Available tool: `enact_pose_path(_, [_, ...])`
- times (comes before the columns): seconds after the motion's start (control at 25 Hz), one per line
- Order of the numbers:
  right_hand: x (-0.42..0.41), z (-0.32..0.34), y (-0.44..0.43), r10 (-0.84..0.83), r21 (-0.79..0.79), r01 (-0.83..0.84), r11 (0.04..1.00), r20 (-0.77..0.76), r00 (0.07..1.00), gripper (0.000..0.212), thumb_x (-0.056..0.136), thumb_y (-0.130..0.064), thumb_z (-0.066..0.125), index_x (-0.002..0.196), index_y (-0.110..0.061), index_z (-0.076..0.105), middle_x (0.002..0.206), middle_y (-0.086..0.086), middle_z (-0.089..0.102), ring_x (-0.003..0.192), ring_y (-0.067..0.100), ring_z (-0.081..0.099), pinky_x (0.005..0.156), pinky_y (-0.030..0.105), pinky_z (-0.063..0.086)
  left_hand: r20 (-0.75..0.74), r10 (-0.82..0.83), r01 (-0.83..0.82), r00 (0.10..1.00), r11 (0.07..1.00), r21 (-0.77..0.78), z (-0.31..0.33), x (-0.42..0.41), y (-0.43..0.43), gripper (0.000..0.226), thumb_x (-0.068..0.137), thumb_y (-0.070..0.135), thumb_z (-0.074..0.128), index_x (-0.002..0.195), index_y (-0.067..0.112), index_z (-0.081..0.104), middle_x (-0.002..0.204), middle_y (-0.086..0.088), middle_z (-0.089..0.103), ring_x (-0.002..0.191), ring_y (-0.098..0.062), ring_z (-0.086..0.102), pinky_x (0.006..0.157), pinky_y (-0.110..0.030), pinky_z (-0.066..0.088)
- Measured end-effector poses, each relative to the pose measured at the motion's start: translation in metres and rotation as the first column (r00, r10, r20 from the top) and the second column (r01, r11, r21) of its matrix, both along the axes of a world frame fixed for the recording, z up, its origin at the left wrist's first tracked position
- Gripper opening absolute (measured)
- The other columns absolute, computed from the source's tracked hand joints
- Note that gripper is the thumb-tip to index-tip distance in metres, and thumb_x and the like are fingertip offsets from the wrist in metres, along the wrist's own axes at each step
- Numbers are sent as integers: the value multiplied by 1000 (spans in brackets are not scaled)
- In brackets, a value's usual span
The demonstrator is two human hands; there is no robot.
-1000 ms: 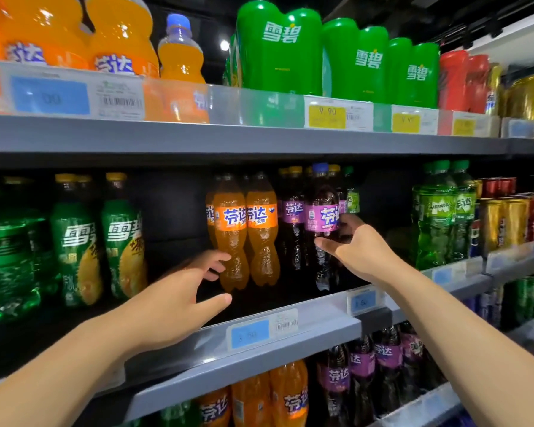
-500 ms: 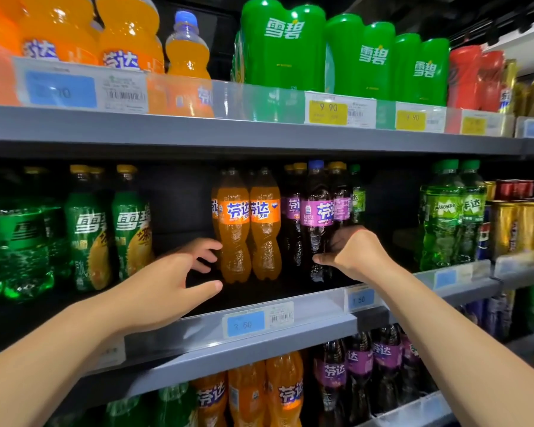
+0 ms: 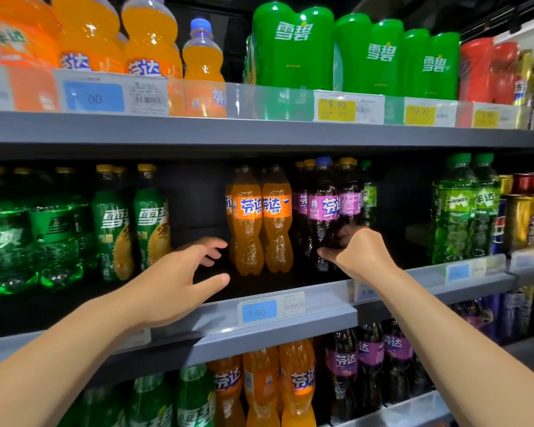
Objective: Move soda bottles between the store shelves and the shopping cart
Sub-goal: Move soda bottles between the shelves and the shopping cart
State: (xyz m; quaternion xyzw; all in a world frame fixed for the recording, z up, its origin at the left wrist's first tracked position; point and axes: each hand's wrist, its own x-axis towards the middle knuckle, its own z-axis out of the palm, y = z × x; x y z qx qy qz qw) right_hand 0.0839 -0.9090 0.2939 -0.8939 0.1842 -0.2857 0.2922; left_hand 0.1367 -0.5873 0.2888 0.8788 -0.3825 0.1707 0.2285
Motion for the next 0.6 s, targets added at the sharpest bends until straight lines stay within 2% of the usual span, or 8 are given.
enact_pose_path(0.12, [-17,-10,14,-12,-162,65,985,309,951,45,89,-34,77,125,-13,64,115,2,65,97,13,56,79,22,40,36,49,-48,998,998,-34,0,-2,10,61,92,58,53,147,38,35,136,24,48,124,9,47,99,-21,42])
enact_pose_path(0.2, [-29,-15,27,100,-191,-19,981,425,900,39,90,-31,74,124,-14,65,115,-2,63,102,11,57,79,14,37,56,74,-71,996,996,-52,-1,-5,15,60,93,57,54,147,34,39,139,22,48,124,7,47,95,-19,42])
enact_pose_path(0.28, [-40,-18,42,251,-189,-187,964,422,871,38,92,-31,71,128,-18,64,121,-7,62,107,4,56,83,8,39,83,91,-86,992,994,-61,-3,-10,20,57,94,55,54,144,30,43,142,19,49,124,6,46,95,-18,40])
enact_pose_path(0.4, [-53,-26,70,458,-206,-409,889,354,816,42,94,-37,65,134,-29,59,129,-20,56,117,-7,52,89,4,39,127,109,-100,986,992,-77,-7,-25,30,56,95,53,54,145,31,43,140,15,50,124,5,43,99,-20,38])
enact_pose_path(0.48, [-57,-27,90,560,-220,-515,829,321,764,44,92,-43,63,135,-35,57,131,-27,52,124,-13,47,91,1,38,167,126,-108,978,988,-112,-12,-39,44,53,95,51,54,143,30,45,138,14,50,123,4,43,100,-20,38])
enact_pose_path(0.6, [-59,-30,123,664,-244,-619,747,321,675,43,93,-41,64,135,-40,53,137,-26,50,130,-10,44,97,2,37,234,166,-135,958,980,-144,-19,-59,70,45,96,39,60,138,23,52,137,8,50,128,-7,44,106,-20,35])
